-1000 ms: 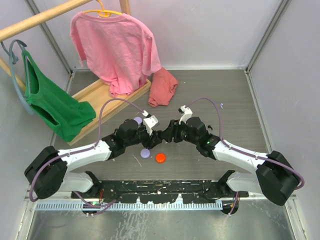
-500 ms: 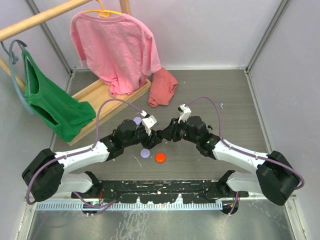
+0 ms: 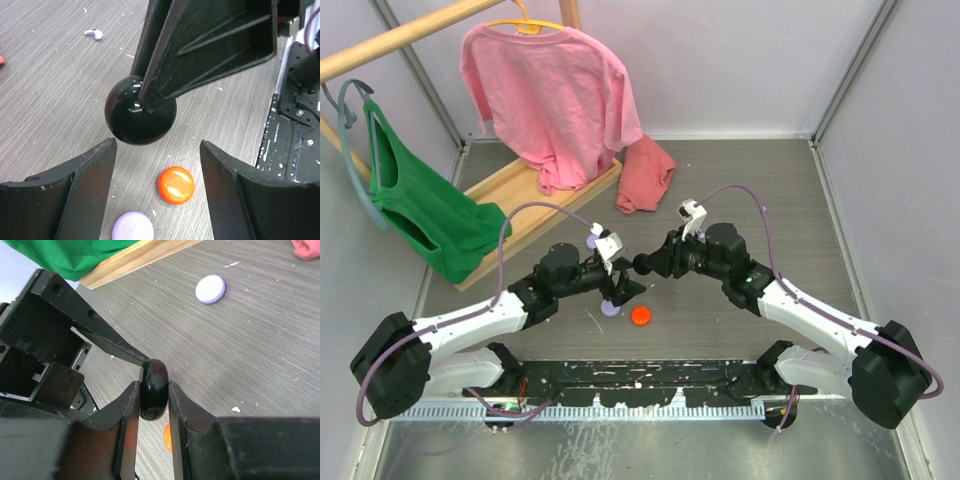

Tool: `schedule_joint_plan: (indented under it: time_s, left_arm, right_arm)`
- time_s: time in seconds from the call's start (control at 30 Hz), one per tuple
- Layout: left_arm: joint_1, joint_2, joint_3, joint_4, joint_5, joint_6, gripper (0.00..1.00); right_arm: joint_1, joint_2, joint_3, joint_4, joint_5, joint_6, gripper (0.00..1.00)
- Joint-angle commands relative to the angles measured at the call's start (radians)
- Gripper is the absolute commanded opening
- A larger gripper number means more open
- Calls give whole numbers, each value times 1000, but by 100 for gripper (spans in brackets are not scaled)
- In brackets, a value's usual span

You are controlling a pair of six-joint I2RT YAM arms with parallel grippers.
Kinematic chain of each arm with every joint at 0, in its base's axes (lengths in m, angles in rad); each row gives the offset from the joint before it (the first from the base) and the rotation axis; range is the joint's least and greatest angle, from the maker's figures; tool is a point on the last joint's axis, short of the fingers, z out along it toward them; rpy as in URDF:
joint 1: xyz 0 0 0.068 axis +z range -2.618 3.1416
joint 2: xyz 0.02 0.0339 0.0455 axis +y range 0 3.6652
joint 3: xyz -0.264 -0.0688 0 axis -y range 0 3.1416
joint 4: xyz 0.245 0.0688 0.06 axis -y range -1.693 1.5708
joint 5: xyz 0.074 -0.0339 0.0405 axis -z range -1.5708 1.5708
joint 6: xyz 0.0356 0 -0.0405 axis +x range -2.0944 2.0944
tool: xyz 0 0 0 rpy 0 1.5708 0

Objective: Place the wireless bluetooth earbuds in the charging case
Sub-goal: Pick up the charging case at the center of the board.

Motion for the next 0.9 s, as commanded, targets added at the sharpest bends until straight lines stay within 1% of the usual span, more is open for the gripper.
schedule_joint_plan:
  time_s: [0.0,0.17,0.3,0.47,0.67,0.83,0.87]
  left_arm:
    - [37,-40,-29,151,111,-59,69]
    - [110,-32,-61,299,257,-176,69]
    - [147,-16,-75,410,331,-267,68]
    - [181,32,-98,579,394,-390,65]
    - [191,109,-103,761,449,-519,58]
    - [194,127,-106,853,477,-596,51]
    - [194,153,-106,863,482,-610,50]
  right_arm:
    - [-14,-53,86,-57,-79,-106,3]
    - [-17,-65,128,-125,-109,-171,3]
    - [-17,-74,151,-148,-171,-212,3]
    - [-18,-80,178,-179,-208,-256,3]
    - [-18,-74,194,-168,-286,-274,3]
    - [-17,-106,197,-159,-314,-297,2]
    - [-17,-111,198,-160,-319,-302,2]
